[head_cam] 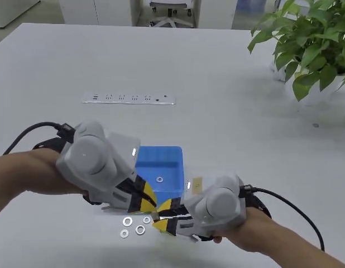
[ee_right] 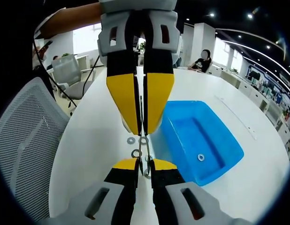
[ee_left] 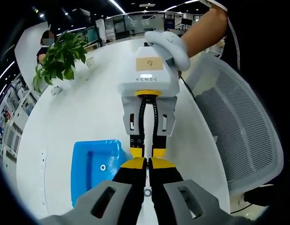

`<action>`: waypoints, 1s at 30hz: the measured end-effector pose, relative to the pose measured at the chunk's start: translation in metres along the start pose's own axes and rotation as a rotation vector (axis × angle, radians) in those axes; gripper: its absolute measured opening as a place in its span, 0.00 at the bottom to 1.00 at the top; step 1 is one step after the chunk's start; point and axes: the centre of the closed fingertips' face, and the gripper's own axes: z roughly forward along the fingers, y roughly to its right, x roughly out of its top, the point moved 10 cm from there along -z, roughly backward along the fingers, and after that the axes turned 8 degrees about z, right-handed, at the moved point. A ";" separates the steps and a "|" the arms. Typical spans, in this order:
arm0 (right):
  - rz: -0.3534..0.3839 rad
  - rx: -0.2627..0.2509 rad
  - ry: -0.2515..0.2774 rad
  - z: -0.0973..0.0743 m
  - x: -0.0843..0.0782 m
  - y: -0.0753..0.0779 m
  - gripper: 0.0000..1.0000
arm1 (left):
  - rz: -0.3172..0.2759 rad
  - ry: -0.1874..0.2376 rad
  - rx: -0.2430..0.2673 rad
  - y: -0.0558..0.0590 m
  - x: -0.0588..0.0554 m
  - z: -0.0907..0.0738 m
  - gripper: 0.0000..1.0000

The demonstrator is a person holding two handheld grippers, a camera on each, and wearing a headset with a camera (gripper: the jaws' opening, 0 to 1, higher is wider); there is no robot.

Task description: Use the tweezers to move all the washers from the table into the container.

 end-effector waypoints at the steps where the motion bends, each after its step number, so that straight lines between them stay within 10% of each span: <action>1: 0.001 0.001 -0.001 0.000 0.000 0.000 0.12 | -0.002 0.001 0.000 0.000 0.000 0.000 0.05; 30: -0.040 -0.009 -0.023 0.000 0.000 -0.004 0.15 | -0.021 0.007 0.024 0.000 0.002 0.001 0.05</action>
